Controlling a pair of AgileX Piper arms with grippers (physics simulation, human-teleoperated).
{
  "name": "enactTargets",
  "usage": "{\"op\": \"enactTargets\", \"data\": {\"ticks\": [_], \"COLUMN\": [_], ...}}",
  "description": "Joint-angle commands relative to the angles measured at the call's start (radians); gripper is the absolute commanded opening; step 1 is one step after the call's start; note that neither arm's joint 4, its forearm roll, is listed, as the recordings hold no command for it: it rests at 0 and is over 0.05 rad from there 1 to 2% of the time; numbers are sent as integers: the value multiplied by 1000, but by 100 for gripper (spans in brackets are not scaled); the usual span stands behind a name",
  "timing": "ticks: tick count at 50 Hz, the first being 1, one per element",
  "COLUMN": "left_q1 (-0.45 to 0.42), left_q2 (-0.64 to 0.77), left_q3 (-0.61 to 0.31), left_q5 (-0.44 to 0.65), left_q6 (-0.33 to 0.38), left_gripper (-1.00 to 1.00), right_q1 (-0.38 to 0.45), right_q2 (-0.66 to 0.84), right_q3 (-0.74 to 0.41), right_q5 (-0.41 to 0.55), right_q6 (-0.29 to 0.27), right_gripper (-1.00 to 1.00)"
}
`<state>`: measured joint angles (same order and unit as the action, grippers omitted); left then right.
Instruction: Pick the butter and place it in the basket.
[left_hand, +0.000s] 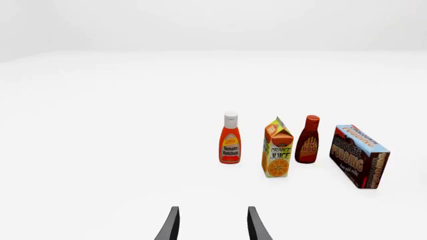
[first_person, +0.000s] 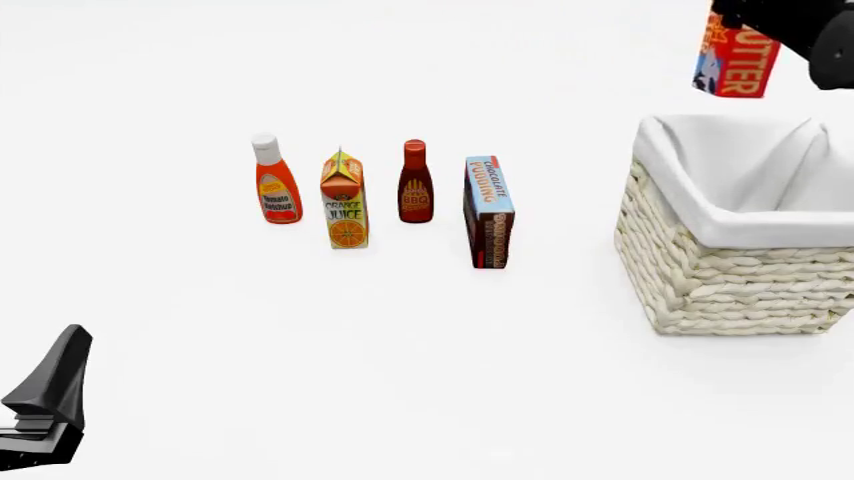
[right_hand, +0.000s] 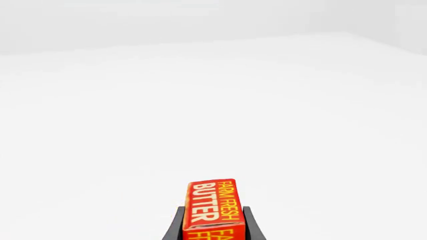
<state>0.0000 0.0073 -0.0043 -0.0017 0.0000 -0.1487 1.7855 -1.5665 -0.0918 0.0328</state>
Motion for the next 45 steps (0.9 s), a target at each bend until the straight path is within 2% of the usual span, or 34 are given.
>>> {"op": "enactTargets", "data": {"ticks": [1,10,33,45], "left_q1": [0,0,0,0], "left_q2": [0,0,0,0], "left_q3": [0,0,0,0], "left_q5": [0,0,0,0], "left_q6": [0,0,0,0], "left_gripper": [100,100,100,100], "right_q1": [-35,-67,-82,-142], "right_q2": [2,14,35,-8], "right_q3": [-27,-19,14,55], "right_q5": [-5,-19,-39,-89], "right_q6": [30,39,37,54], "right_gripper": [-100,-100,-100,-100]}}
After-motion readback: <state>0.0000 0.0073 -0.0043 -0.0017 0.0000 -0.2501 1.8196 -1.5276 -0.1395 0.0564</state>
